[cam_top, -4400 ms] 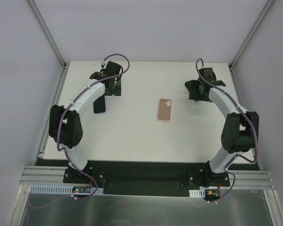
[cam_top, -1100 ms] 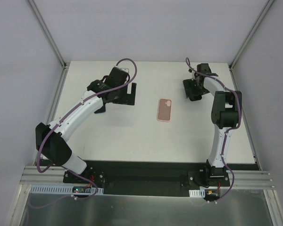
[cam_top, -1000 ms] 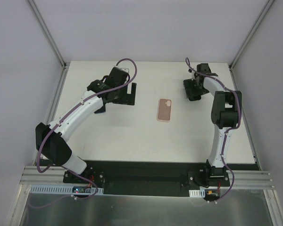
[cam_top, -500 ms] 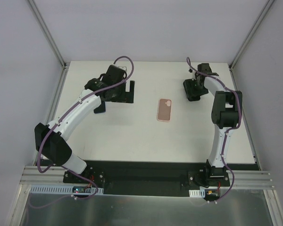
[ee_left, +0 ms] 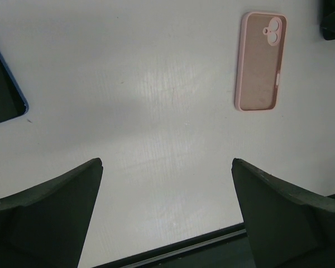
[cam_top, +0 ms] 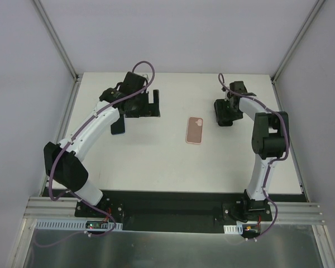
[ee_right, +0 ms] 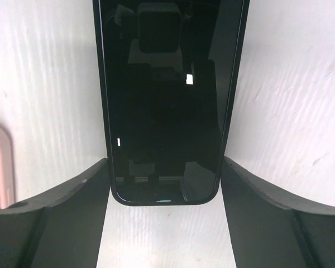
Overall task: Take the phone out of the phone case
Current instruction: Move the phone to the center of the board.
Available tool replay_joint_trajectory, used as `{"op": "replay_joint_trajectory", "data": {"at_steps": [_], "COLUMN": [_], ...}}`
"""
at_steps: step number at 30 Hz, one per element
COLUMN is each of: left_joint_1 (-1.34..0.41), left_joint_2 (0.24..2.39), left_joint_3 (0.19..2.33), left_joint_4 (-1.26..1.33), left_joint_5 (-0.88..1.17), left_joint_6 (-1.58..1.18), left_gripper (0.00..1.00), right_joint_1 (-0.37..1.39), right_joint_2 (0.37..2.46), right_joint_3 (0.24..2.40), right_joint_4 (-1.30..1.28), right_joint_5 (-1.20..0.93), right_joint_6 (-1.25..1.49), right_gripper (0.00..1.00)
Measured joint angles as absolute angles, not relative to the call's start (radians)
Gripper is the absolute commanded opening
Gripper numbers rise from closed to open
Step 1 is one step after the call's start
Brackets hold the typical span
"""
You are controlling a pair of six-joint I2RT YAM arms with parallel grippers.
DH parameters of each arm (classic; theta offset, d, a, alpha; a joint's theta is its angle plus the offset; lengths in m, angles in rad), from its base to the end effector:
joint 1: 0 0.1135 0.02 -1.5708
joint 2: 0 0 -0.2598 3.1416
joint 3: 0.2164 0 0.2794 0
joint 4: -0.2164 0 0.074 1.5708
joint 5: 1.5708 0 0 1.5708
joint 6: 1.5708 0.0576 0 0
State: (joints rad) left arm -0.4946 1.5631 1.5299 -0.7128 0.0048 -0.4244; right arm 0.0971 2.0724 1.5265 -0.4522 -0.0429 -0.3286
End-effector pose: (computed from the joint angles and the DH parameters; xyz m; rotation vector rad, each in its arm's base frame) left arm 0.3426 -0.1851 0.3349 0.0854 2.3622 -0.4637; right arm 0.4781 0.0490 0.1403 -0.5583 2.5064 -0.0326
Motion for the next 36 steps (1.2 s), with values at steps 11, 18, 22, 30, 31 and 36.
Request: {"op": "replay_joint_trajectory", "data": {"at_steps": [11, 18, 22, 30, 31, 36], "left_joint_1": [-0.471, -0.478, -0.478, -0.480, -0.483, -0.505], "left_joint_2": [1.591, 1.681, 1.743, 1.903, 1.927, 2.009], "left_joint_3": [1.510, 1.424, 1.415, 1.416, 1.417, 1.431], "left_joint_4": [-0.625, -0.464, -0.391, -0.229, -0.214, -0.176], "left_joint_5": [0.266, 0.505, 0.593, 0.737, 0.748, 0.788], "left_joint_6": [-0.500, -0.624, -0.678, -0.779, -0.791, -0.838], "left_gripper": [0.99, 0.99, 0.99, 0.99, 0.99, 0.99], "right_joint_1": [0.137, 0.237, 0.293, 0.342, 0.345, 0.358], "right_joint_2": [1.880, 1.762, 1.695, 1.535, 1.522, 1.485], "right_joint_3": [1.264, 1.126, 1.080, 1.017, 1.012, 0.971], "right_joint_4": [-0.419, -0.396, -0.395, -0.394, -0.393, -0.389], "right_joint_5": [-0.083, -0.091, -0.094, -0.098, -0.097, -0.103], "right_joint_6": [-0.223, -0.148, -0.117, -0.079, -0.076, -0.063], "right_gripper": [0.01, 0.01, 0.01, 0.01, 0.02, 0.01]}}
